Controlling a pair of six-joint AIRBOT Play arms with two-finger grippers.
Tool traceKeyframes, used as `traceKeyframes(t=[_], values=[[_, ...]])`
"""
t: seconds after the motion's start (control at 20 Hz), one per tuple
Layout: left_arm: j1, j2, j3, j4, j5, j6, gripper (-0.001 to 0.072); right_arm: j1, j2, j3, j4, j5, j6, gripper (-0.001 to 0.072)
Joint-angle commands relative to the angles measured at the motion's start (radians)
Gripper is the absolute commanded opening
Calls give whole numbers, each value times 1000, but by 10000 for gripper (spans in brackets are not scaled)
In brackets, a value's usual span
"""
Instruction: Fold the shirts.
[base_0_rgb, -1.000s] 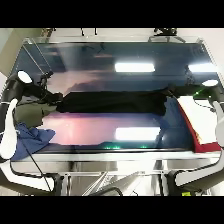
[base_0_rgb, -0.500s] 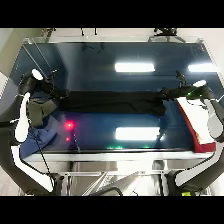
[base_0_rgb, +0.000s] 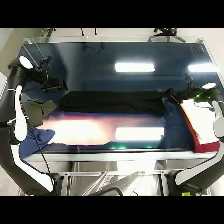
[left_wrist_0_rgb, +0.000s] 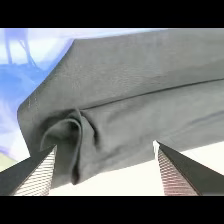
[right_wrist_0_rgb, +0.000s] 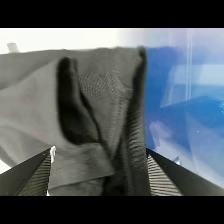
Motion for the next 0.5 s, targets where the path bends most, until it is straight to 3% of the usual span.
traceKeyframes(t=[0.0, 0.15, 0.2, 0.25, 0.35, 0.4, 0.45], values=[[-9, 0, 64, -89, -87, -47, 671, 6, -56, 1, -4, 10, 4, 641], [-57, 2, 34, -239, -88, -46, 649, 29, -93, 1, 23, 58, 4, 630], [-85, 1, 12, -274, -75, -45, 649, 43, -95, 1, 30, 69, -17, 506], [-116, 2, -13, -297, -53, -41, 649, 56, -94, 1, 39, 83, -50, 246], [-193, 1, -72, -333, 16, -19, 647, 76, -90, 2, 50, 95, -61, 21], [-240, 1, -107, -348, 68, -12, 599, 77, -79, 3, 57, 100, -64, 24], [-290, 1, -138, -356, 132, 5, 310, 77, -64, 19, 58, 118, -63, 24]])
